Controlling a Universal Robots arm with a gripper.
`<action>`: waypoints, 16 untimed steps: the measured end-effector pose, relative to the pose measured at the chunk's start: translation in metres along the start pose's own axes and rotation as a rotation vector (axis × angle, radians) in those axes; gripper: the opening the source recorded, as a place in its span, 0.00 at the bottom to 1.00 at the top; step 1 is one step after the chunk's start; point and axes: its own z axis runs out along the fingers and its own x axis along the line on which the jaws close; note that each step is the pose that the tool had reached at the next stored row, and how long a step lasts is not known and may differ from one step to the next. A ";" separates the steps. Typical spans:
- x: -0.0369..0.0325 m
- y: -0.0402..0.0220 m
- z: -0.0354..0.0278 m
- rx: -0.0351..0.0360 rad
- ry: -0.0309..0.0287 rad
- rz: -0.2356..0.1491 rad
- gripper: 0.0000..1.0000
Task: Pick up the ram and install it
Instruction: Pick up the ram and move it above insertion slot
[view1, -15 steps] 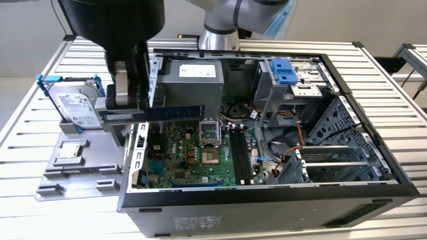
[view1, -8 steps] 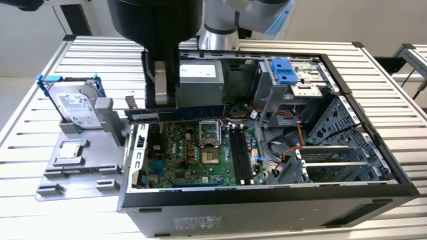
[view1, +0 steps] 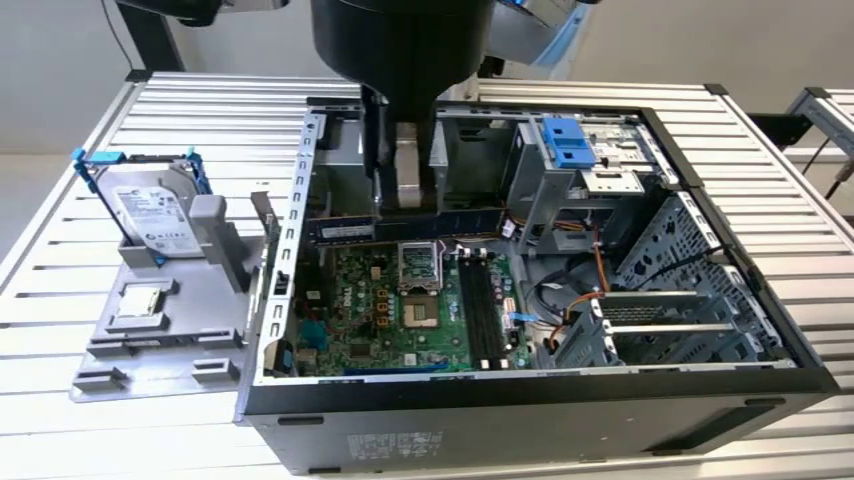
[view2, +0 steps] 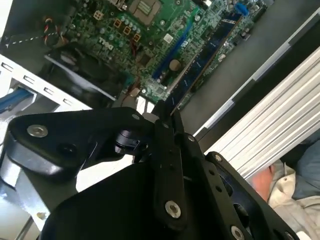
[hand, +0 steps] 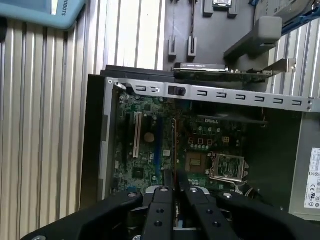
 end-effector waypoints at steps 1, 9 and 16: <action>0.0003 -0.0046 -0.0002 -0.0001 0.0000 0.000 0.00; 0.0026 -0.0409 -0.0013 -0.0001 -0.0001 -0.001 0.00; 0.0047 -0.0727 -0.0024 -0.0001 0.0000 -0.001 0.00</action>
